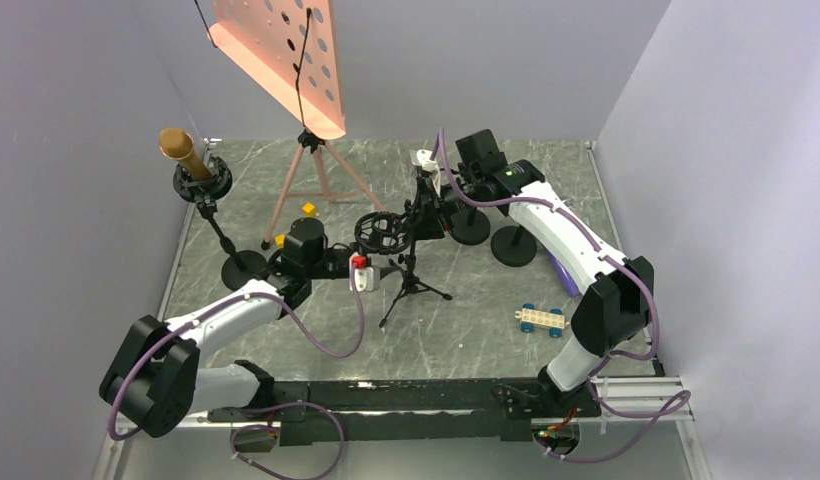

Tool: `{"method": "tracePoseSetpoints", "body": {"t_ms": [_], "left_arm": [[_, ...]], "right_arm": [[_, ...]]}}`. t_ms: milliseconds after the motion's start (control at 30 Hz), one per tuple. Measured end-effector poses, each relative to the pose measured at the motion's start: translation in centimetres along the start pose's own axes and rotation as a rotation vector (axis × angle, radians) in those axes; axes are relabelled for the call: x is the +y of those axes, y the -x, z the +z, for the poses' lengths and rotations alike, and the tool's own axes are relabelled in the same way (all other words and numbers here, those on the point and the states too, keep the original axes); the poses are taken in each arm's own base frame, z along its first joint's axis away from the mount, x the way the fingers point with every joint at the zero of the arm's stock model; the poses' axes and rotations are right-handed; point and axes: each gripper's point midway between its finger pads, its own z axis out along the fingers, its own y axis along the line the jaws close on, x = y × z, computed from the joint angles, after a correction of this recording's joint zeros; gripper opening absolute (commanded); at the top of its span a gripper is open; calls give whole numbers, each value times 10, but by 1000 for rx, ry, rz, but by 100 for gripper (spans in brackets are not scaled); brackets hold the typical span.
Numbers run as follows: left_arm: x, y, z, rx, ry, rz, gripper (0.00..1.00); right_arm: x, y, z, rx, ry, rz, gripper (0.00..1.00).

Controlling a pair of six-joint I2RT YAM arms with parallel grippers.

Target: Remove the microphone from the stand

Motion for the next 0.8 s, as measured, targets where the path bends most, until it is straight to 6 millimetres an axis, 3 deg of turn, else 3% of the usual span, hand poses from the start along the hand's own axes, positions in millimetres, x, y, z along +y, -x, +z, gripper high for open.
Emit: {"method": "tracePoseSetpoints", "body": {"t_ms": [233,533,800], "left_arm": [[-18,-5,10,13,-83,101,39],[-14,-10,17,44,-90,193,44],[-5,-25,20,108,-46,213,34]], "right_arm": [[0,0,0,0,1,0,0],[0,0,0,0,0,-1,0],[0,0,0,1,0,-1,0]]}}
